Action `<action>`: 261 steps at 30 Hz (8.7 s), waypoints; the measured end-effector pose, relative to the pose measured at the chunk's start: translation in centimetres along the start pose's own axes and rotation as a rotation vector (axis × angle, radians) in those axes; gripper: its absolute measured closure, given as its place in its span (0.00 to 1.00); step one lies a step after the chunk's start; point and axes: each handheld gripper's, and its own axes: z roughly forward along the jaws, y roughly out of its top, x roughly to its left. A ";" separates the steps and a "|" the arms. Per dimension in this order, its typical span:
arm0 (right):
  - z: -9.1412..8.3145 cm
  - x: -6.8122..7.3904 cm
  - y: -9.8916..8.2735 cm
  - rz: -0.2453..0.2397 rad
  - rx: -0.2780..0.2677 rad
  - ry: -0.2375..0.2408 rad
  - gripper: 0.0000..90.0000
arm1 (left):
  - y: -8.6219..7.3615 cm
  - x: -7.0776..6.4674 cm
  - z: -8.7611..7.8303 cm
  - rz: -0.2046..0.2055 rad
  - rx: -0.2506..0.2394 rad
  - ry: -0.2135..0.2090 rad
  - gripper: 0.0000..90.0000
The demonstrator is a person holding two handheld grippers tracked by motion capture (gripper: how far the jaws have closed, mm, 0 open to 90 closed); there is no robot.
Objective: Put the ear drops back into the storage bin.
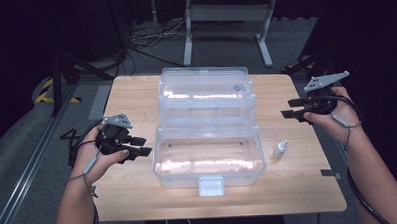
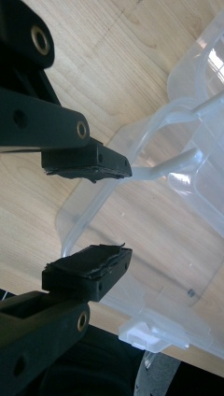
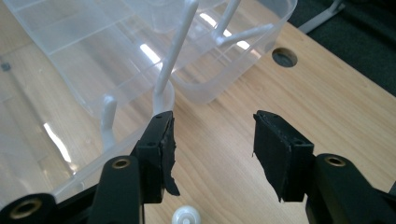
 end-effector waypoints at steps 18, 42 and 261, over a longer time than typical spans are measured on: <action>2.2 0.3 -0.6 -0.044 0.225 0.059 0.54 | -0.5 0.5 -0.2 -0.025 0.007 0.008 0.61; 6.0 0.8 -2.1 -0.101 0.482 0.109 0.56 | -2.3 0.8 -0.8 -0.088 0.010 0.042 0.59; 10.9 14.2 1.7 -0.590 0.694 0.392 0.71 | -3.6 2.7 -0.4 -0.171 0.030 0.041 0.57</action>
